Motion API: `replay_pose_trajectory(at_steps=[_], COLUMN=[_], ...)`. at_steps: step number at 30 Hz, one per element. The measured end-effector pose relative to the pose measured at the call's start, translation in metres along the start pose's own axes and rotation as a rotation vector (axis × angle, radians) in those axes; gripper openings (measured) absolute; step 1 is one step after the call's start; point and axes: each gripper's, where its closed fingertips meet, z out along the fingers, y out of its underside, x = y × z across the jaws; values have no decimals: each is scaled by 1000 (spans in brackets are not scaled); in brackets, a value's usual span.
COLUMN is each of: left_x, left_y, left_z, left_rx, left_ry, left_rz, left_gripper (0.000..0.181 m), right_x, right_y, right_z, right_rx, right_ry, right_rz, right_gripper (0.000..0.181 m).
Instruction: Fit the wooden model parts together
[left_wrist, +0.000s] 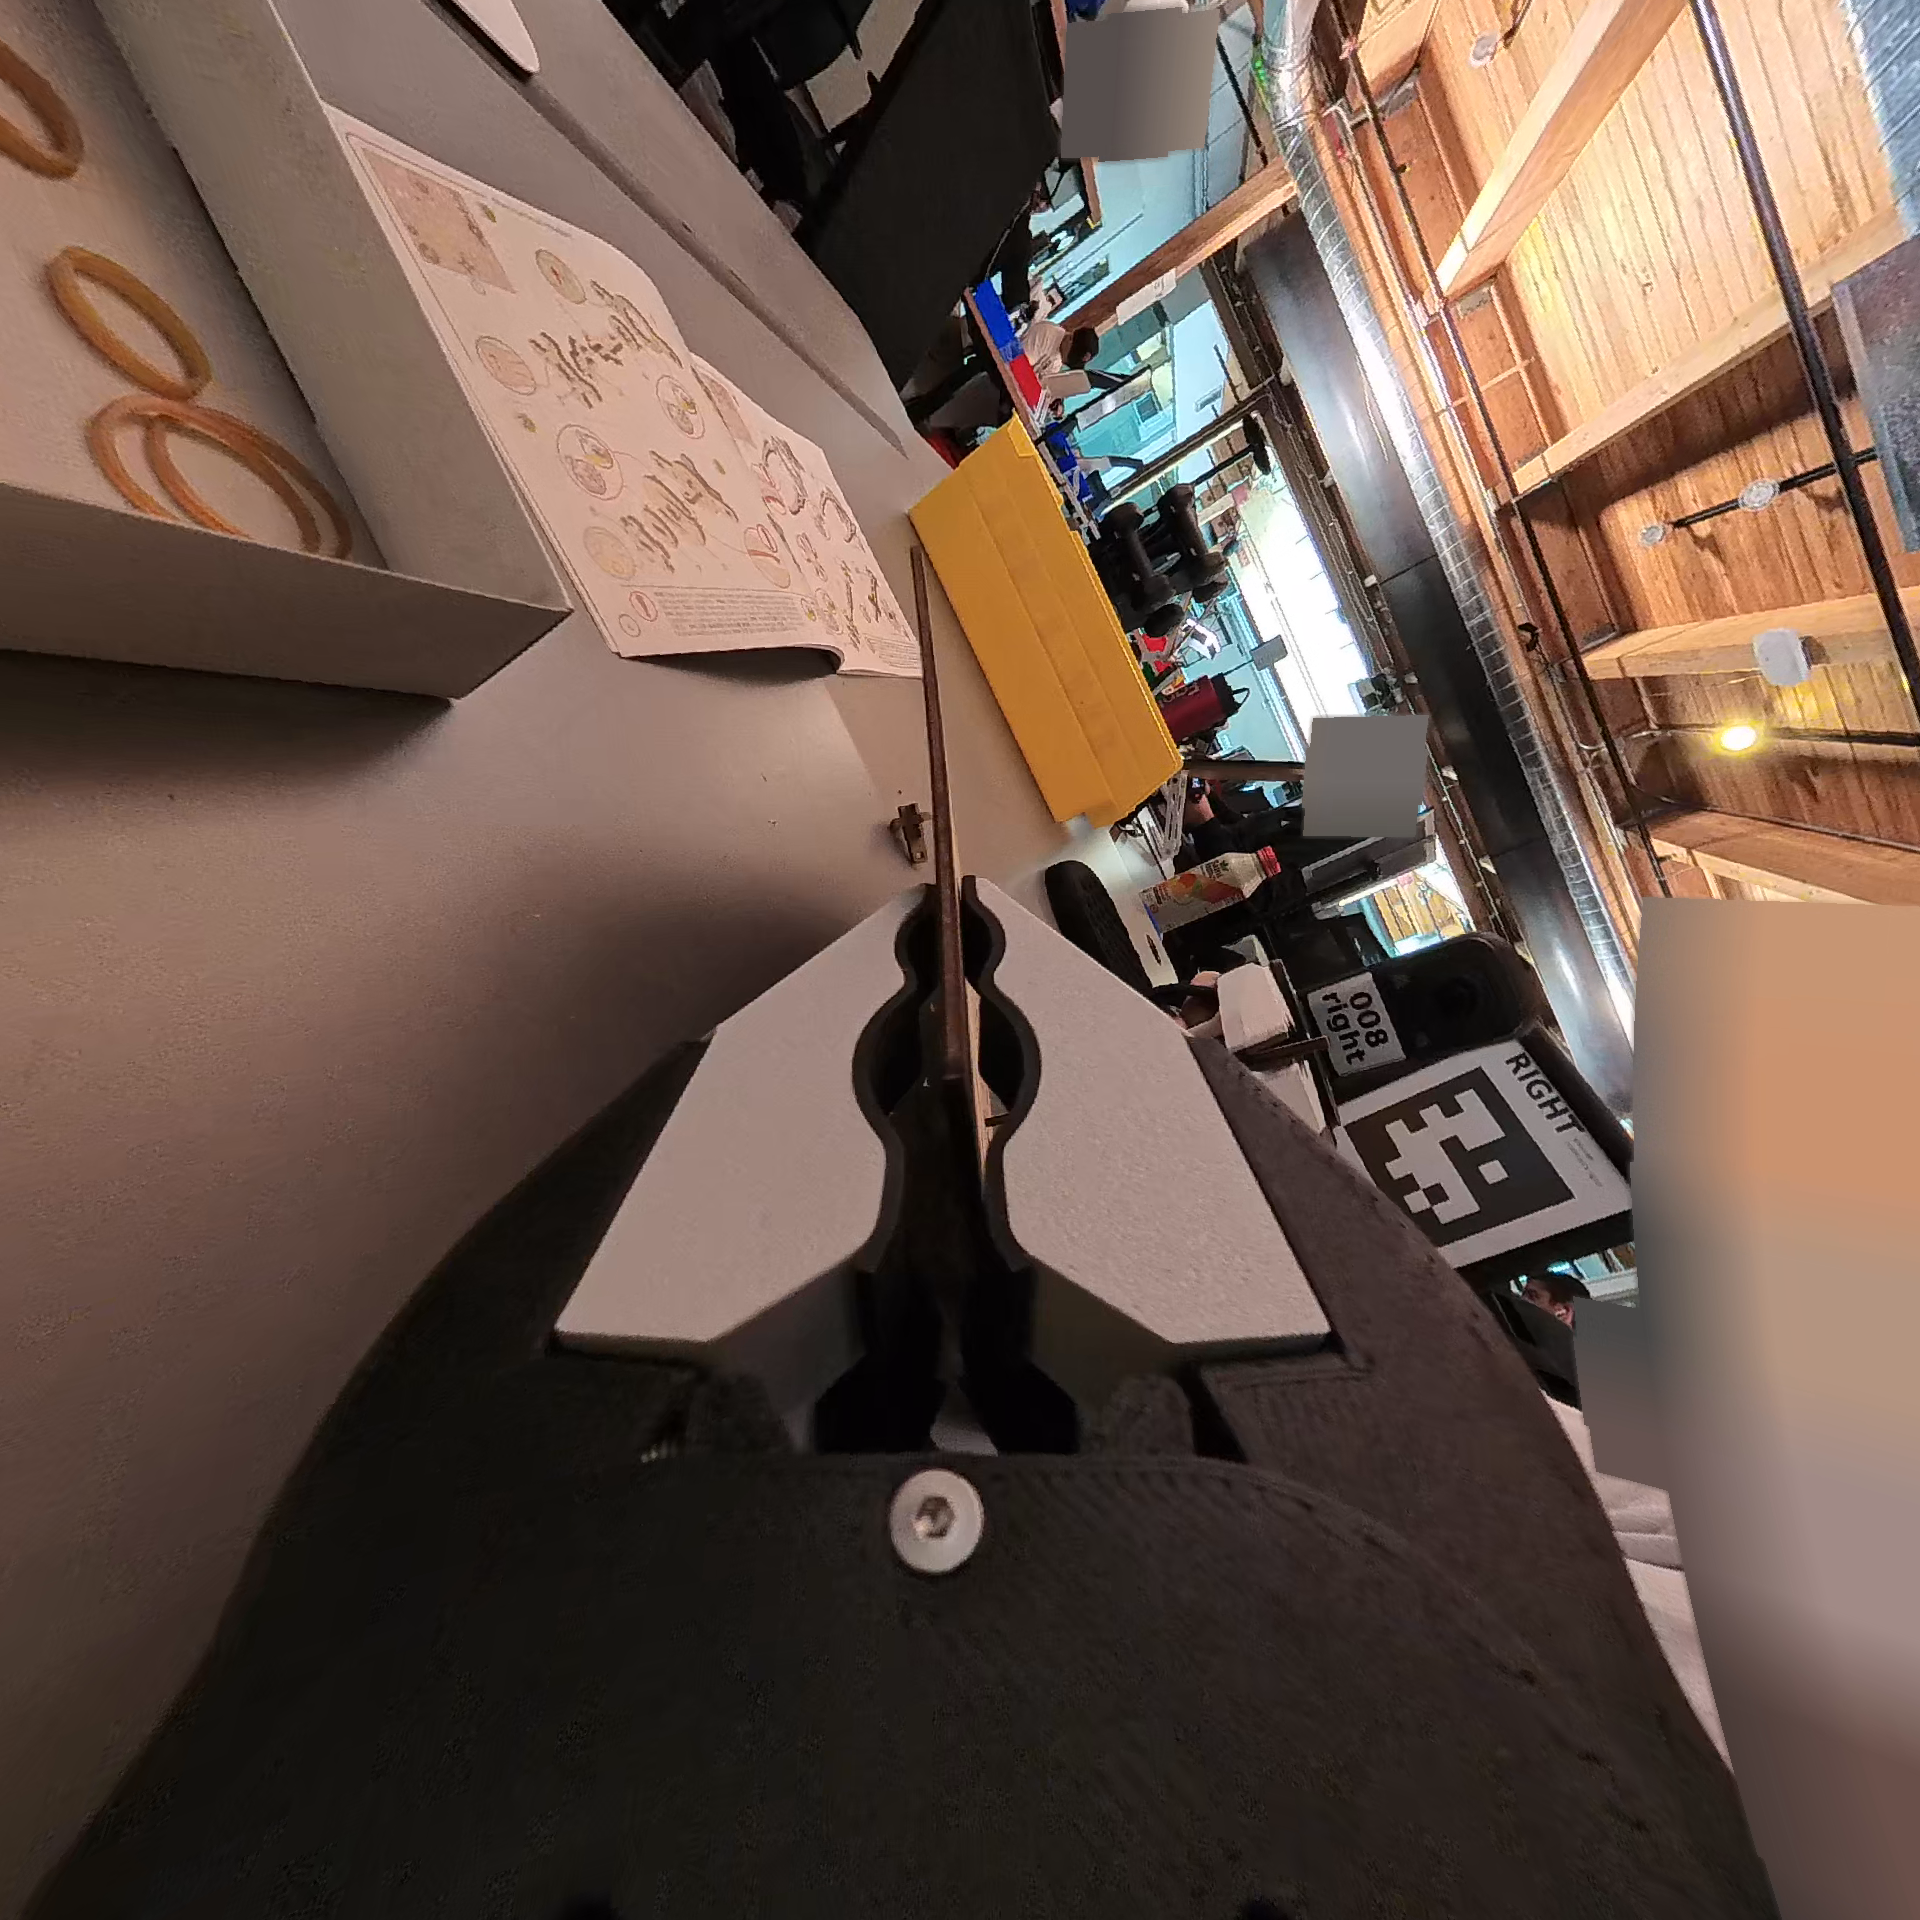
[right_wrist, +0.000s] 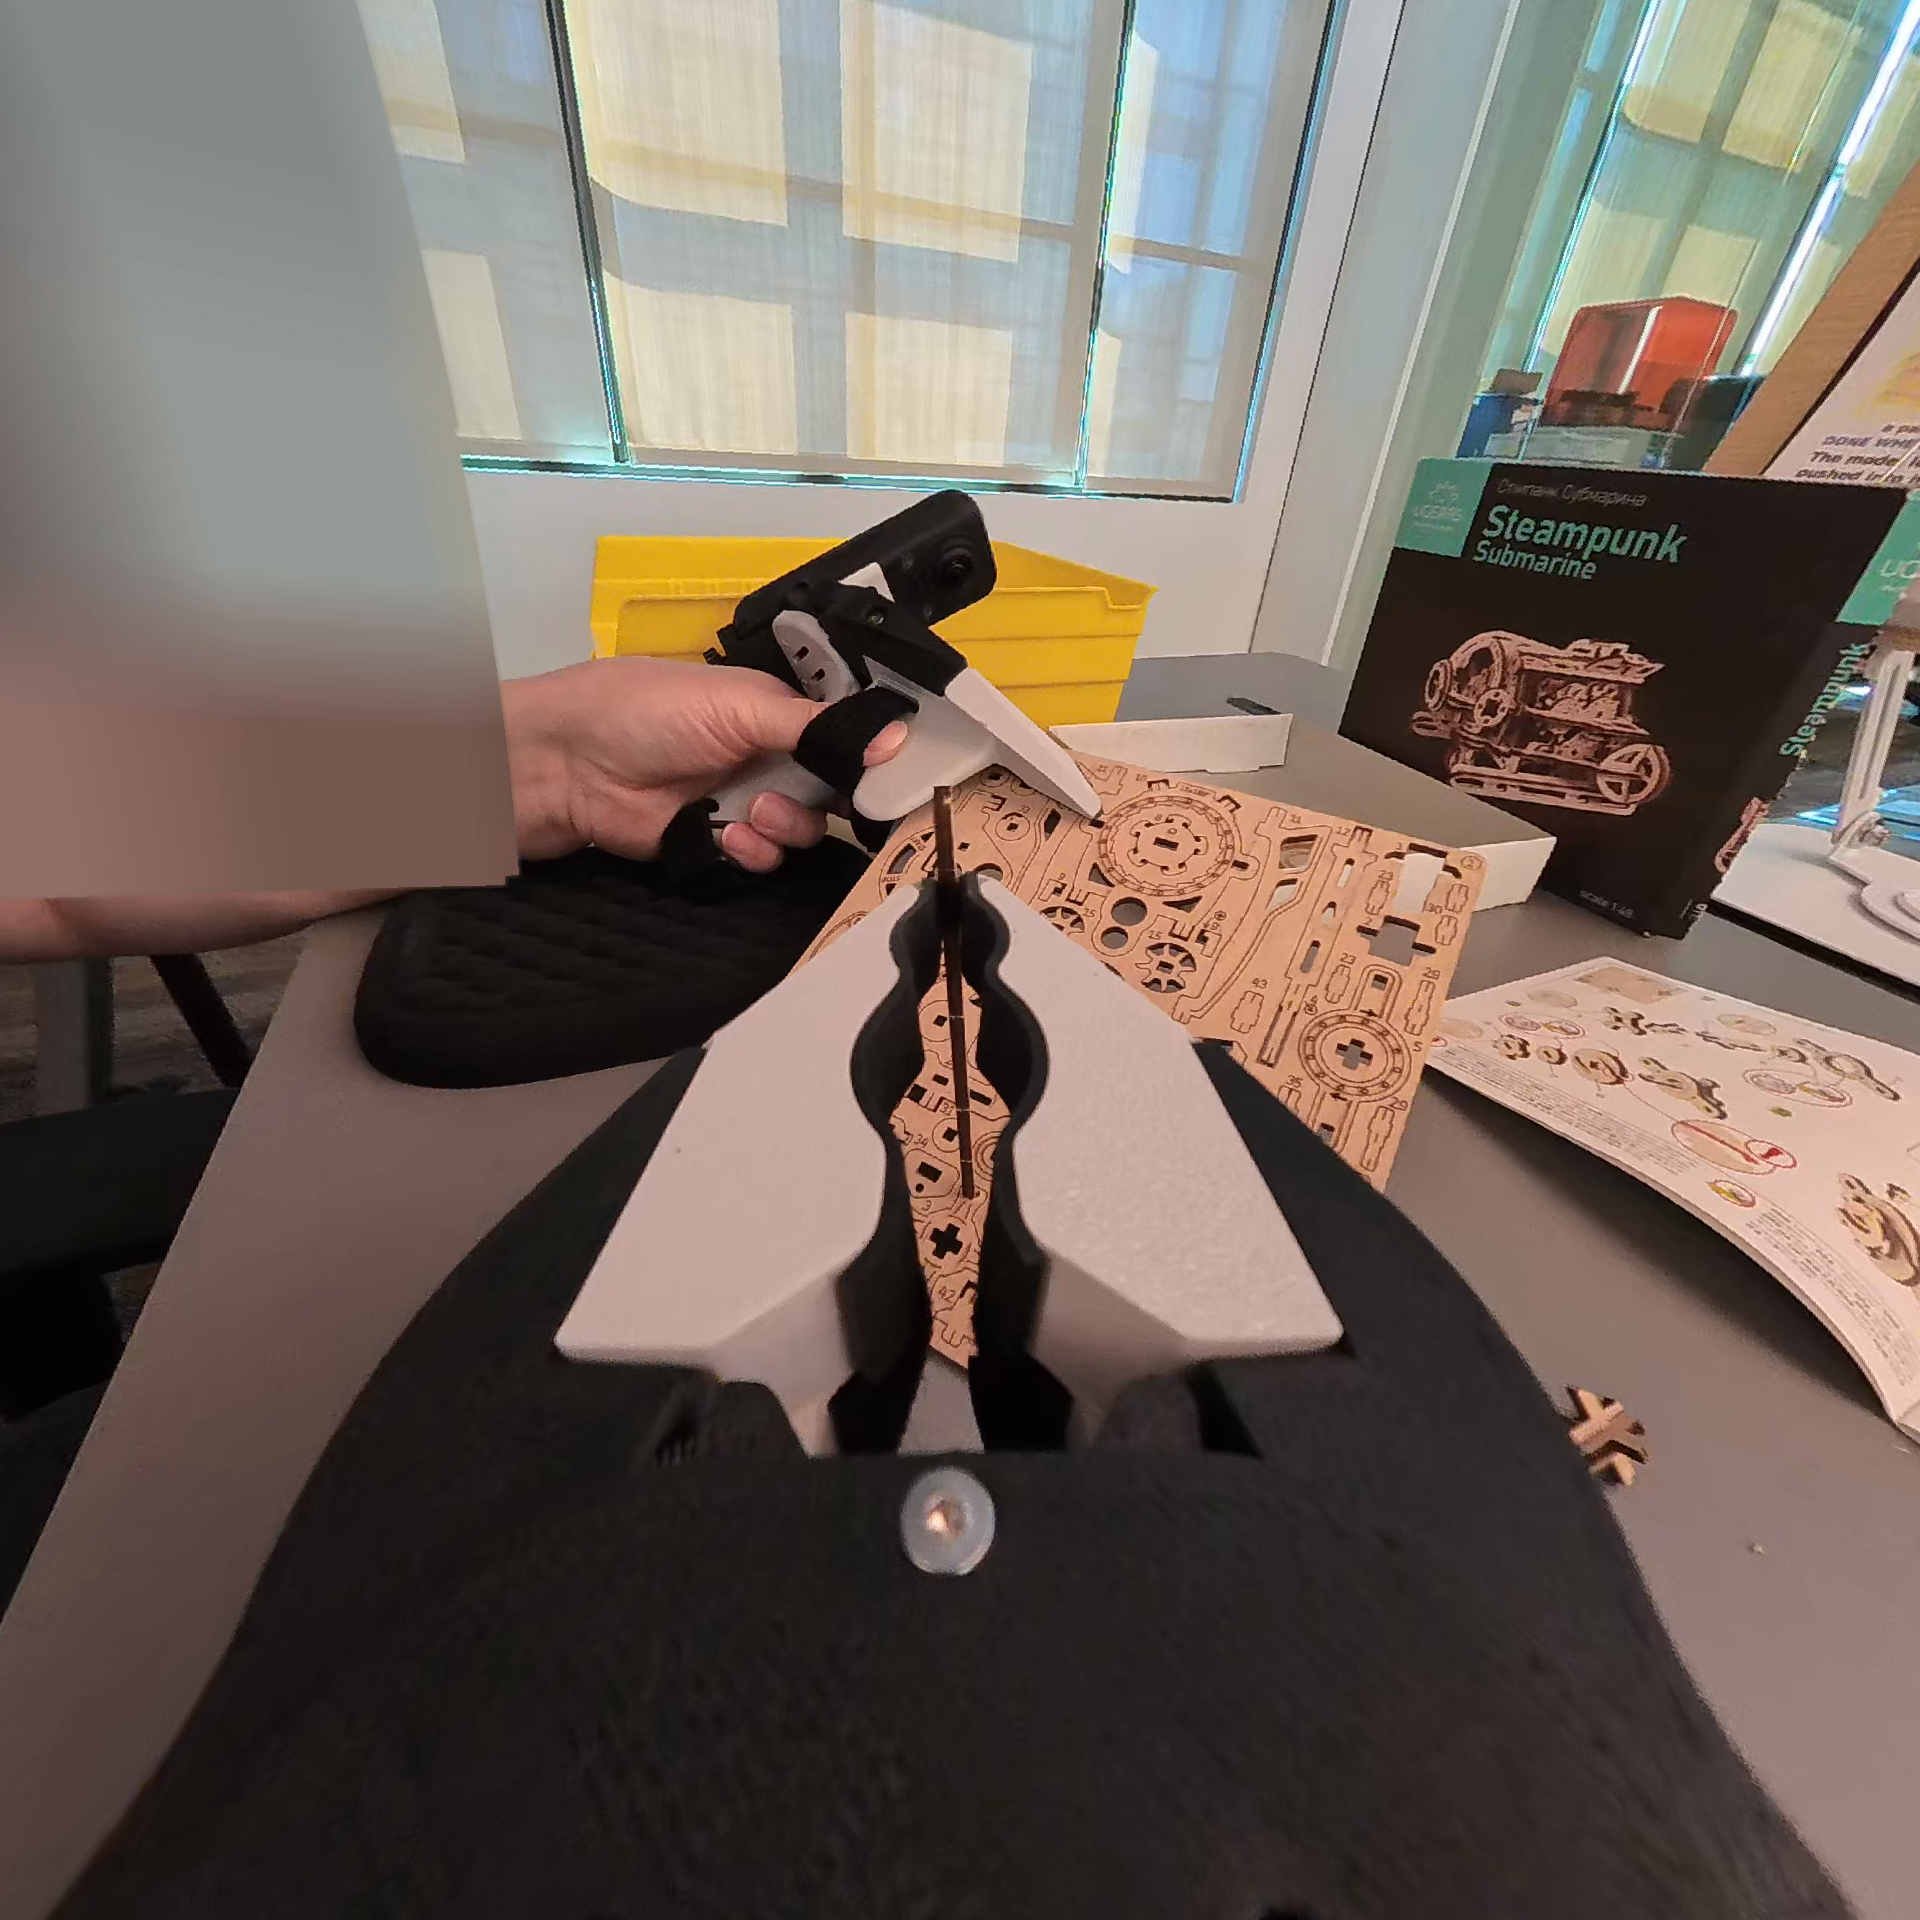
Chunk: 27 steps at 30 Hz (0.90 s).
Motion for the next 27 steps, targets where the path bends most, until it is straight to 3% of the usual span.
replay_pose_trajectory(at_steps=[19,27], left_x=[-1,-1], left_y=[0,0], left_z=[0,0], left_rx=[-1,-1], left_ry=[3,22], left_rz=[-8,-30], left_gripper=[1,1], right_x=[-1,7], right_y=[2,-19], right_z=[2,-14], right_rx=[-17,102], right_ry=[-4,48], right_rz=[-5,7], right_gripper=[2,3])
